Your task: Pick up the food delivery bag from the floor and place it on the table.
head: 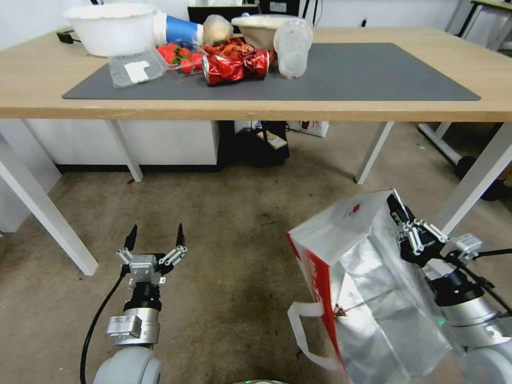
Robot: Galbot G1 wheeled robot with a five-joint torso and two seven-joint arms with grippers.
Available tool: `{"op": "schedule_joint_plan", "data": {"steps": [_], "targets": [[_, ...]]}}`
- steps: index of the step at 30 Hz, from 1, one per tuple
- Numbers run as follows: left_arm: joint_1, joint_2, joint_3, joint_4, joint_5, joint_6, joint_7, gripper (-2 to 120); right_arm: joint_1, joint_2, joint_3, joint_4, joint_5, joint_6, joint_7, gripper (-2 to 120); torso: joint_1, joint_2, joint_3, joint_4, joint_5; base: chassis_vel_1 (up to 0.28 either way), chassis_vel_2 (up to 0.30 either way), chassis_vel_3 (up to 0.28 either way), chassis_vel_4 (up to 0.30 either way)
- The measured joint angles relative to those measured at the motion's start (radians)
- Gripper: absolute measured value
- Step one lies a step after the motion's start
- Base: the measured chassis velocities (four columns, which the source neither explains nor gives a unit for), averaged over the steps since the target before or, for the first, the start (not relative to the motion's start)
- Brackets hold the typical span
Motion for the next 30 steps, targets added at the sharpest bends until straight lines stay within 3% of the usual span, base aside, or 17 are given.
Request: {"op": "schedule_joint_plan", "data": {"steps": [8, 11, 30], "targets": [[0.0, 0.002, -0.001, -0.003, -0.004, -0.001, -0.003, 100, 0.015, -0.011, 0.013, -0.006, 0.182, 0.007, -0.181, 0, 0.0, 0.0, 0.0, 0.0, 0.0001, 0.0, 0.0, 0.0, 0.0], [0.0, 0.003, -0.001, -0.006, -0.016, -0.001, -0.003, 100, 0.016, -0.017, 0.016, 0.005, 0.222, 0.006, -0.2, 0, 0.0, 0.0, 0.0, -0.0001, 0.0001, 0.0, 0.0, 0.0, 0.0], [-0.004, 0.01, -0.016, -0.015, -0.063, -0.041, 0.042, 100, 0.002, -0.091, 0.066, 0.137, 0.349, -0.094, -0.166, 0, 0.0, 0.0, 0.0, 0.0, 0.0001, 0.0, 0.0, 0.0, 0.0]]}}
